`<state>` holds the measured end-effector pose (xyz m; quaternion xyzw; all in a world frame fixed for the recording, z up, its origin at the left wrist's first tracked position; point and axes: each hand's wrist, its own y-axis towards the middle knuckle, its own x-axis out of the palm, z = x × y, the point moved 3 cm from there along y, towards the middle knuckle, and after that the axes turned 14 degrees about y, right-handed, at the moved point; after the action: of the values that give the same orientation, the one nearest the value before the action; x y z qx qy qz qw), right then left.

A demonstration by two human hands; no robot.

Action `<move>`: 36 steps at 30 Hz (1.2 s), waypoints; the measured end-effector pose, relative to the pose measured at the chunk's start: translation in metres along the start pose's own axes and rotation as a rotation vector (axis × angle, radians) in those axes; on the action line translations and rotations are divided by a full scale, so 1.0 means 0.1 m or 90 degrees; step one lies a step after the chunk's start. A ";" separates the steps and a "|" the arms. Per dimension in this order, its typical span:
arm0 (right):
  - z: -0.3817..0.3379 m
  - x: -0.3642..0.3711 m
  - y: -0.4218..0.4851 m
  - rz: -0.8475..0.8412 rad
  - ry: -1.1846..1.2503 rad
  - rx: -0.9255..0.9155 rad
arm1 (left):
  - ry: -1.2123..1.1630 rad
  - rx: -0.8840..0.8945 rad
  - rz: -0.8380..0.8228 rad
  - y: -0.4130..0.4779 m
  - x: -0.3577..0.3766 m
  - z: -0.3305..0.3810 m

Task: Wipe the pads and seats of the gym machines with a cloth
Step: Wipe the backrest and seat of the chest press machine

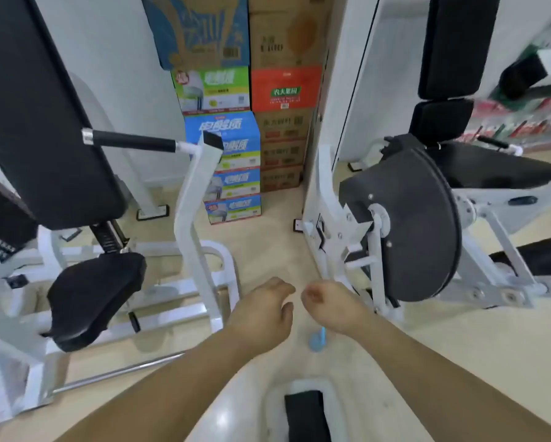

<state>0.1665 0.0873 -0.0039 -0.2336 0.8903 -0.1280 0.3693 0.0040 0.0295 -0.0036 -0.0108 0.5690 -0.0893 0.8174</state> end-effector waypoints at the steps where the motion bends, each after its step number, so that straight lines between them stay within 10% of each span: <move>1: 0.37 0.26 0.06 -0.010 0.010 0.009 | -0.007 -0.002 -0.028 -0.03 0.39 -0.04; 11: 3.81 2.80 0.58 -0.034 0.050 0.248 | 0.027 0.003 -0.341 -0.14 4.46 -0.63; 18: 4.76 3.46 0.76 -0.038 0.045 0.342 | 0.128 -0.014 -0.401 -0.20 5.88 -0.90; 25: 3.86 3.00 0.58 0.094 0.459 0.350 | -0.204 -0.161 -0.307 -0.19 4.80 -0.87; 36: -0.14 1.33 -0.16 0.011 0.594 0.118 | -0.685 -0.440 -0.025 -0.93 0.57 -0.65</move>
<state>0.0792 0.0065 -0.0676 -0.1100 0.9478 -0.2950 -0.0499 -0.0495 -0.0651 -0.0686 -0.3274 0.0745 0.1020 0.9364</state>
